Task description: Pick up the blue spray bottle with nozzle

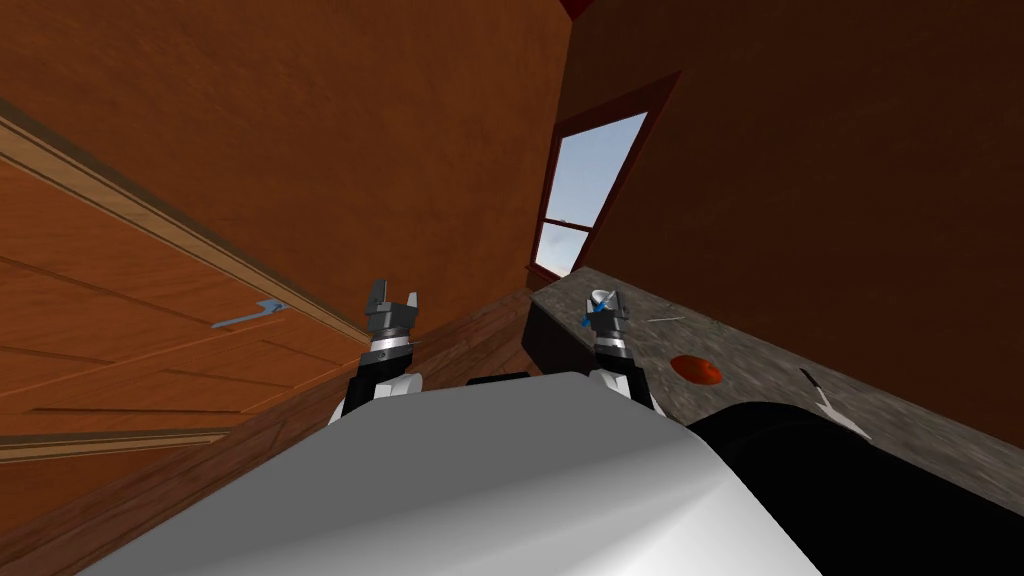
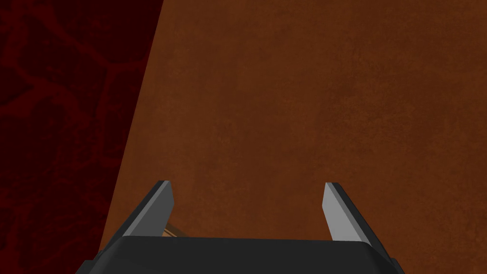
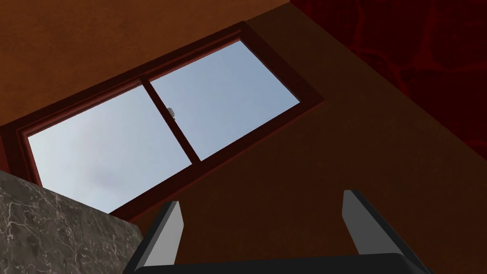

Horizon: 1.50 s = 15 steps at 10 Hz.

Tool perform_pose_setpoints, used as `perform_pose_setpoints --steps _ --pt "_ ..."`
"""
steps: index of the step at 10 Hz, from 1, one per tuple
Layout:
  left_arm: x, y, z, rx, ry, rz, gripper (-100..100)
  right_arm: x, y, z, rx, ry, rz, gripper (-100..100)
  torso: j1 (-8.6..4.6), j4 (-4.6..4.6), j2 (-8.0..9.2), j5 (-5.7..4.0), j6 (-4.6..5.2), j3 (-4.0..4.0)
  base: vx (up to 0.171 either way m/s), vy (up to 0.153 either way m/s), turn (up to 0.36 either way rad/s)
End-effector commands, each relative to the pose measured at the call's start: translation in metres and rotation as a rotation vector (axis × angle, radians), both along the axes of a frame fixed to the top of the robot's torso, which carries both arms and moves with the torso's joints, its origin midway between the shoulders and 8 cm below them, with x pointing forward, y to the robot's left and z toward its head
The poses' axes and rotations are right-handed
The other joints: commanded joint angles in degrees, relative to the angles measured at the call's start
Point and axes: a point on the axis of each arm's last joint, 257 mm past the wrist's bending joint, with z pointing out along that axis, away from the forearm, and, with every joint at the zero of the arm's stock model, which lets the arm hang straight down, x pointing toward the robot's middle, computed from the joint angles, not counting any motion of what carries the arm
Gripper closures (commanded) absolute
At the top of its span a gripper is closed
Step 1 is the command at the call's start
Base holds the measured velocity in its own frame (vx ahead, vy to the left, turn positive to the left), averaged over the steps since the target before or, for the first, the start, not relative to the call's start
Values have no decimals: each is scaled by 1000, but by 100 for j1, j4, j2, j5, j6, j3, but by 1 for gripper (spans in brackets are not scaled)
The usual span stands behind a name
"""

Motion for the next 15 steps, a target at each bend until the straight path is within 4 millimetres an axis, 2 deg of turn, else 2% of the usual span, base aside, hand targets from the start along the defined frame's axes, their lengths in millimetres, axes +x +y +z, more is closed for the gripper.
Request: perform_pose_setpoints --steps 1,3,4,5,6,8,9,11,12,14,15 --pt "0 0 0 0 0 0 0 -4 -16 -15 39 41 -8 -100 0 0 0 0 0 0 18 91 51" --pt "0 0 0 0 0 0 0 -6 -22 -16 85 31 -10 -100 -1 1 3 0 1 2 16 56 7" --pt "0 0 0 0 0 0 0 -9 -35 -28 111 68 -20 -100 -16 1 6 -3 1 3 29 58 54" --pt "0 0 0 0 0 0 0 -10 -39 -29 141 62 -22 -100 -11 1 2 -3 0 1 24 63 27" --pt "0 0 0 0 0 0 0 -15 -53 -41 163 102 -34 -100 -9 1 2 -2 0 1 39 100 66" --pt "0 0 0 0 0 0 0 -17 -58 -43 213 89 -37 -100 0 -1 -3 0 0 -2 26 60 4" --pt "0 0 0 0 0 0 0 -23 -73 -56 236 129 -52 -100 -15 1 3 -3 0 2 20 60 59" --pt "0 0 0 0 0 0 0 -24 -78 -57 281 118 -56 -100 -7 1 3 -2 0 2 19 52 11" --pt "0 0 0 0 0 0 0 -32 -93 -70 309 156 -74 -100 -16 1 5 -3 0 3 39 66 66" --pt "0 0 0 0 0 0 0 -33 -97 -72 350 145 -78 -100 -7 -1 -4 -2 0 -2 32 51 11" --pt "0 0 0 0 0 0 0 -42 -113 -85 378 183 -99 -100 -17 0 1 -3 0 1 27 60 73"
